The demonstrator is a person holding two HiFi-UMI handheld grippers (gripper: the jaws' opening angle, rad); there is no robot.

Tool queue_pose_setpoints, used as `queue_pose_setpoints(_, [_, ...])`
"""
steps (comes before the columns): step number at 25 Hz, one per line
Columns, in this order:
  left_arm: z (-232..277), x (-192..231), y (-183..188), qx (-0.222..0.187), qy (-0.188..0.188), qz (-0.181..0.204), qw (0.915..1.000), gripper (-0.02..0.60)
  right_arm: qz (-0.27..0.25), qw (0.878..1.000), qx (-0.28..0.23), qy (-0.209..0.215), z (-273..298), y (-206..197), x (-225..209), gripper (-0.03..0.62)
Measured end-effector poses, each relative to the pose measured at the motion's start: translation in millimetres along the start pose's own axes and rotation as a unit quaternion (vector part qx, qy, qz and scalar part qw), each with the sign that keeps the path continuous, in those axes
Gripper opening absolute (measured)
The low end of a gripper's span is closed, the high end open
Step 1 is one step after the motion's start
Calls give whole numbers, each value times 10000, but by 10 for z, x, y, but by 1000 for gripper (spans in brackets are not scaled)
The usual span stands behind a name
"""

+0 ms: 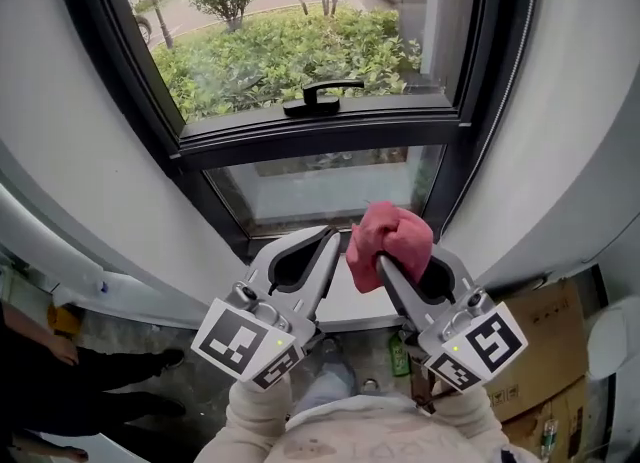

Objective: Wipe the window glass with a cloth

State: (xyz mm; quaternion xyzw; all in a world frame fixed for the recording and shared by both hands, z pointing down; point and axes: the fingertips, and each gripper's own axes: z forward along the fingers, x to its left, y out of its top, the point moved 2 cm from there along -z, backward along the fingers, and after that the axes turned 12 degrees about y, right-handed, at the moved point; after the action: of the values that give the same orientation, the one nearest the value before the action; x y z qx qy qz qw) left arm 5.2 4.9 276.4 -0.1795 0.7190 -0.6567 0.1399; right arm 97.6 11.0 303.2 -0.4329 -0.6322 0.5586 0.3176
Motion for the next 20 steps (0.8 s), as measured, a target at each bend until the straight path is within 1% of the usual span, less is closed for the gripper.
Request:
queue_pose_setpoints(2, [153,164,-7,7,-46,16,10000,0,-11,10000,16,-42,165,-14,-142,110])
queue_pose_setpoints(7, [495,670,13,54,-97,212,9997,0,-109,9999,37,-79,723,-21,-450,110])
queue_pose_setpoints(13, [832,1307,87,42,-196,233,9995,0,-170,9997,42,-167,1413,8,-767,110])
queue_pose_setpoints(16, [985,1533,111,0,-255,280,9993,0,-218,9995,48,-235,1663,53,-898,109])
queue_pose_setpoints(20, [1168,1733,98,-73,-352,216,9991,0,-358,9985,151,-393,1917,150,-1116,109])
